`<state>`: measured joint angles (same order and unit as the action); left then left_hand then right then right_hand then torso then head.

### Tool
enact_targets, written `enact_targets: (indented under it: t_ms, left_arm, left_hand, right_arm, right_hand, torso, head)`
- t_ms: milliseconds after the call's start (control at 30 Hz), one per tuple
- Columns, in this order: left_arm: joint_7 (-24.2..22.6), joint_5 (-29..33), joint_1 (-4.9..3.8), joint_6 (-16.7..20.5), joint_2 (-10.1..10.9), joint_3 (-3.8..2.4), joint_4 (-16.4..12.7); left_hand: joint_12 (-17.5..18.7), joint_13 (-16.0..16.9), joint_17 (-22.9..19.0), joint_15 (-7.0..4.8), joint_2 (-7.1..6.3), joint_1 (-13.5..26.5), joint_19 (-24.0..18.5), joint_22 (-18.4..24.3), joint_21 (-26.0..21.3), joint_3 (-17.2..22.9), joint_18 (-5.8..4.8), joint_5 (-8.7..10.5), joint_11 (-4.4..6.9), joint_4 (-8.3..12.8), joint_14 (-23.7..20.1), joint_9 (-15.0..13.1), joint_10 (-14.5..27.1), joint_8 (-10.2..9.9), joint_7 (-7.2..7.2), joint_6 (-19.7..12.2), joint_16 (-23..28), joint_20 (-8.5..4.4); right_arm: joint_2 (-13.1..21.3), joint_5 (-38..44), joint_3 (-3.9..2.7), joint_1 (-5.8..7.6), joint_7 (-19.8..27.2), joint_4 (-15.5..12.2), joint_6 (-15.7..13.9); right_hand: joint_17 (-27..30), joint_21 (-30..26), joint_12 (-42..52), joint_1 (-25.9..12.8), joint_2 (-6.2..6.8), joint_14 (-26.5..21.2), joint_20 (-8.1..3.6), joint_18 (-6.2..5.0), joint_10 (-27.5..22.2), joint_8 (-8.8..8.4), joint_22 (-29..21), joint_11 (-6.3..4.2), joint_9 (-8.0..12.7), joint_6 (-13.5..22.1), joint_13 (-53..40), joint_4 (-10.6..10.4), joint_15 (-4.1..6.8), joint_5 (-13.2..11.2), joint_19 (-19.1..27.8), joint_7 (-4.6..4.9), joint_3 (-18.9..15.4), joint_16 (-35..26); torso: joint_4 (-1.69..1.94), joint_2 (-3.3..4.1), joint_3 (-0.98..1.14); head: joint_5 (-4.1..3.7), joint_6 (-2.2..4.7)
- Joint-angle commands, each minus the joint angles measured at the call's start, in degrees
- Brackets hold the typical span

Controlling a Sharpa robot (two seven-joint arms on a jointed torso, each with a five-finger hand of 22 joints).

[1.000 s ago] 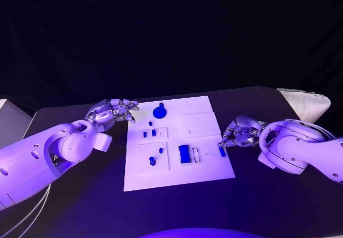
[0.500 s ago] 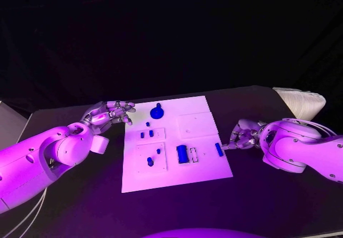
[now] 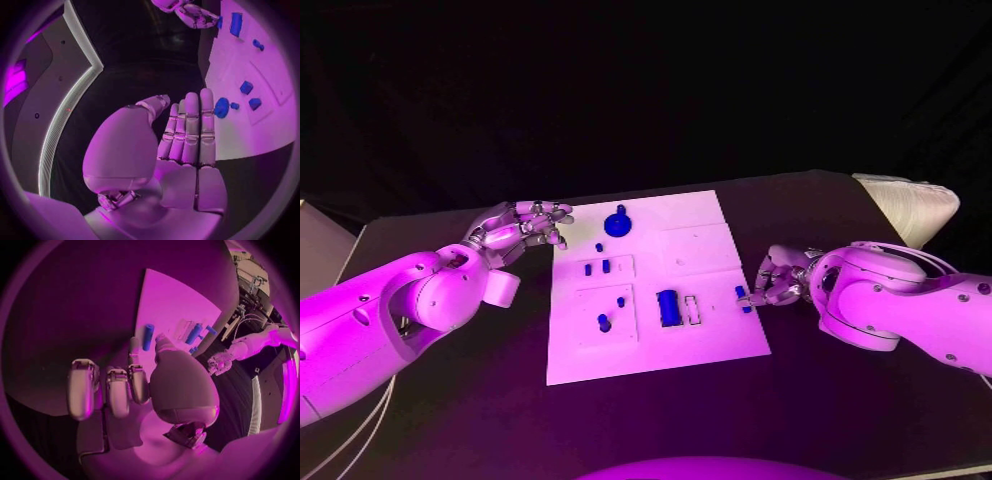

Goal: Assemble the parts on the task board

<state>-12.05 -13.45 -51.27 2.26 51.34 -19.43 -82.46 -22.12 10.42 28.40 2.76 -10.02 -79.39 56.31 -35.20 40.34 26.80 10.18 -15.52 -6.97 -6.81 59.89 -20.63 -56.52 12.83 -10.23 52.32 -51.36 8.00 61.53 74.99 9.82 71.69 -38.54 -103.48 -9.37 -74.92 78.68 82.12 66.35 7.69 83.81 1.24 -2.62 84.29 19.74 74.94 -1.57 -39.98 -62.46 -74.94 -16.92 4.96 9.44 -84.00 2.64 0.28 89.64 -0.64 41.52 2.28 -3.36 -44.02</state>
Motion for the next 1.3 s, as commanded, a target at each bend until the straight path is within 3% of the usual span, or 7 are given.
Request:
enact_targets:
  t_ms: [33,200,500,900,1000,1167,1300]
  left_arm:
    - [-0.4,0.1,0.05,-0.9,0.0,-0.03,-0.1]
    - [-0.4,0.1,0.07,-0.9,0.0,-0.03,-0.1]
    - [-0.3,0.1,0.08,-0.9,0.0,-0.03,-0.1]
    - [-0.1,0.1,0.09,-0.9,0.2,-0.03,-0.1]
    - [-0.1,0.1,0.09,-1.0,0.2,-0.03,-0.2]
    - [0.0,0.1,0.09,-1.0,0.2,-0.03,-0.2]
    - [0.0,0.1,0.09,-1.0,0.2,-0.03,-0.2]
  left_hand:
    - [-0.3,-0.1,-0.1,0.05,0.57,0.0,0.4,0.1,-0.3,0.2,0.30,-0.22,0.10,-0.3,-0.4,0.1,0.4,0.2,-0.13,0.1,0.1,0.10]
    - [-0.3,-0.1,-0.1,0.05,0.57,0.0,0.4,0.1,-0.3,0.2,0.30,-0.22,0.10,-0.3,-0.4,0.1,0.4,0.2,-0.13,0.1,0.1,0.10]
    - [-0.3,-0.1,-0.1,0.05,0.57,0.0,0.4,0.1,-0.3,0.2,0.30,-0.22,0.10,-0.3,-0.4,0.1,0.4,0.2,-0.13,0.1,0.1,0.10]
    - [-0.3,-0.1,-0.1,0.04,0.64,0.0,0.4,0.1,-0.3,0.2,0.31,-0.25,0.11,-0.3,-0.4,0.1,0.4,0.2,-0.14,0.0,0.1,0.09]
    - [-0.3,-0.1,-0.1,0.06,0.68,0.1,0.4,0.1,-0.4,0.2,0.30,-0.24,0.08,-0.5,-0.4,0.1,0.4,0.2,-0.17,0.0,0.1,0.10]
    - [-0.3,-0.1,-0.1,0.08,0.80,0.1,0.4,0.2,-0.4,0.2,0.30,-0.26,0.06,-0.6,-0.4,0.1,0.5,0.2,-0.19,0.0,0.1,0.12]
    - [-0.3,-0.1,-0.1,0.08,0.80,0.1,0.4,0.2,-0.4,0.2,0.30,-0.26,0.06,-0.6,-0.4,0.1,0.5,0.2,-0.19,0.0,0.1,0.12]
  right_arm:
    - [-0.5,1.6,0.01,-0.16,-0.5,-0.1,-1.0]
    - [-1.3,2.0,0.04,-0.44,-0.5,0.1,-1.3]
    - [-2.6,3.9,0.08,-1.14,-0.7,1.1,-1.2]
    - [-4.2,6.4,0.25,-2.26,-1.1,3.0,0.5]
    - [-4.6,6.4,0.26,-2.41,-1.1,3.3,0.2]
    - [-5.1,6.5,0.27,-2.54,-0.6,3.5,-0.5]
    - [-5.2,5.8,0.28,-2.63,0.1,3.1,-1.2]
  right_hand:
    - [-15.1,0.0,-0.1,0.1,-0.37,6.2,-0.25,0.78,2.6,0.38,12.6,-0.21,-0.2,0.2,-10.2,0.0,0.24,0.4,-4.6,-0.34,0.5,0.4]
    - [-15.1,0.3,0.0,2.6,-0.61,6.2,-0.40,0.82,2.7,0.90,12.7,-0.42,-0.9,0.0,-10.3,0.1,0.42,0.1,-4.6,-0.59,2.0,0.4]
    - [-15.1,0.2,-0.1,8.0,0.30,6.2,-0.55,0.81,2.6,1.10,12.6,-0.55,-1.6,0.5,-10.3,0.3,0.56,-0.3,-4.6,-0.71,3.6,0.4]
    - [-15.1,-0.4,-1.0,9.8,1.09,6.2,-0.49,0.73,2.2,0.60,12.5,-0.28,-1.6,1.3,-9.8,0.3,0.38,0.0,-4.5,-0.35,3.8,0.4]
    - [-15.1,-1.0,-1.7,10.4,1.22,6.2,-0.34,0.65,1.8,-0.09,12.4,0.10,-1.4,2.3,-9.4,0.3,0.10,0.5,-4.4,0.13,4.0,0.4]
    - [-15.1,-1.1,-2.3,12.5,1.13,6.2,0.10,0.65,1.4,-1.65,12.4,0.75,-0.6,3.6,-9.1,0.3,-0.44,3.7,-4.3,0.87,5.1,0.4]
    - [-15.1,-0.6,-2.2,15.6,1.29,6.2,0.40,0.71,1.2,-3.78,12.5,1.17,1.5,3.7,-9.2,0.4,-0.82,13.1,-4.4,1.43,9.1,0.4]
  torso:
    - [-0.03,-0.02,0.08]
    - [-0.03,0.01,0.08]
    - [-0.05,-0.03,0.10]
    - [-0.05,-0.03,0.09]
    - [-0.02,-0.07,0.06]
    - [0.00,-0.07,0.03]
    - [-0.03,-0.05,0.03]
  head:
    - [0.10,-0.05]
    - [-0.07,-0.25]
    - [-0.24,-0.35]
    - [0.01,-0.54]
    - [0.05,-0.55]
    - [0.07,-0.57]
    - [0.08,-0.51]
